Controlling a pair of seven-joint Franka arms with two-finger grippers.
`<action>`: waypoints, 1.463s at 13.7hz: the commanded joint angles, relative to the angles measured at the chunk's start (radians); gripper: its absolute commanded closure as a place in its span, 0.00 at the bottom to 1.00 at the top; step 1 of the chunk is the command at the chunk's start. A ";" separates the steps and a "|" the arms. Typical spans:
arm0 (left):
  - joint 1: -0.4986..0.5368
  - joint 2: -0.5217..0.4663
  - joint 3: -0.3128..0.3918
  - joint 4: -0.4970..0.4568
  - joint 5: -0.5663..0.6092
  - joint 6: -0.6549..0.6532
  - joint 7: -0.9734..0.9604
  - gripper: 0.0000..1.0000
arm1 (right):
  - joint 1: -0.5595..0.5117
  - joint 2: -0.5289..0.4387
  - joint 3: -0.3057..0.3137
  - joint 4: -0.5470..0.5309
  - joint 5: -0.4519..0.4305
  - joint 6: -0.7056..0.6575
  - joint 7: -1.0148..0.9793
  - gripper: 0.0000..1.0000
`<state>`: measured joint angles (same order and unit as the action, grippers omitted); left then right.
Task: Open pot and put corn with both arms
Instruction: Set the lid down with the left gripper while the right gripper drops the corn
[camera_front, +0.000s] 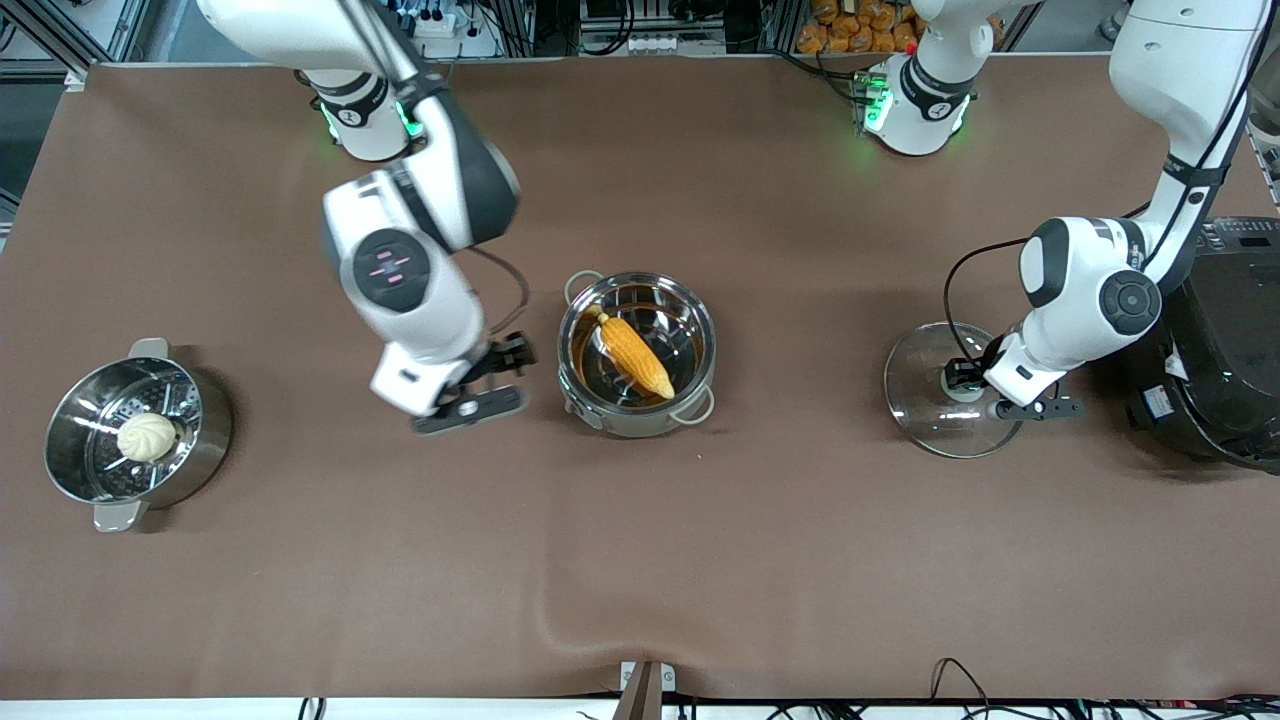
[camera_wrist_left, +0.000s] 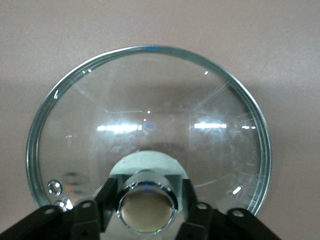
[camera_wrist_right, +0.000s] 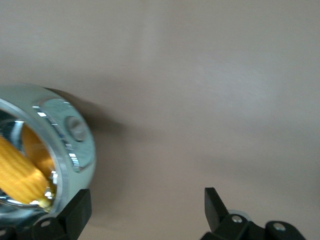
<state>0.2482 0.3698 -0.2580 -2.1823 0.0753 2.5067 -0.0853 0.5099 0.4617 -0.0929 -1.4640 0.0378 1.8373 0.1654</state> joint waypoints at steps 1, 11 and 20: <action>-0.003 -0.006 -0.004 0.019 -0.005 0.012 -0.022 0.00 | -0.080 -0.069 0.019 -0.024 -0.010 -0.081 -0.052 0.00; -0.004 -0.209 -0.072 0.512 -0.012 -0.665 -0.016 0.00 | -0.372 -0.388 0.019 -0.177 -0.006 -0.202 -0.234 0.00; -0.003 -0.319 -0.119 0.673 -0.035 -0.871 -0.020 0.00 | -0.473 -0.477 0.016 -0.110 -0.013 -0.348 -0.185 0.00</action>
<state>0.2411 0.0574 -0.3735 -1.5183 0.0560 1.6492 -0.0966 0.0474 0.0015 -0.0994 -1.5864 0.0355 1.5211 -0.1065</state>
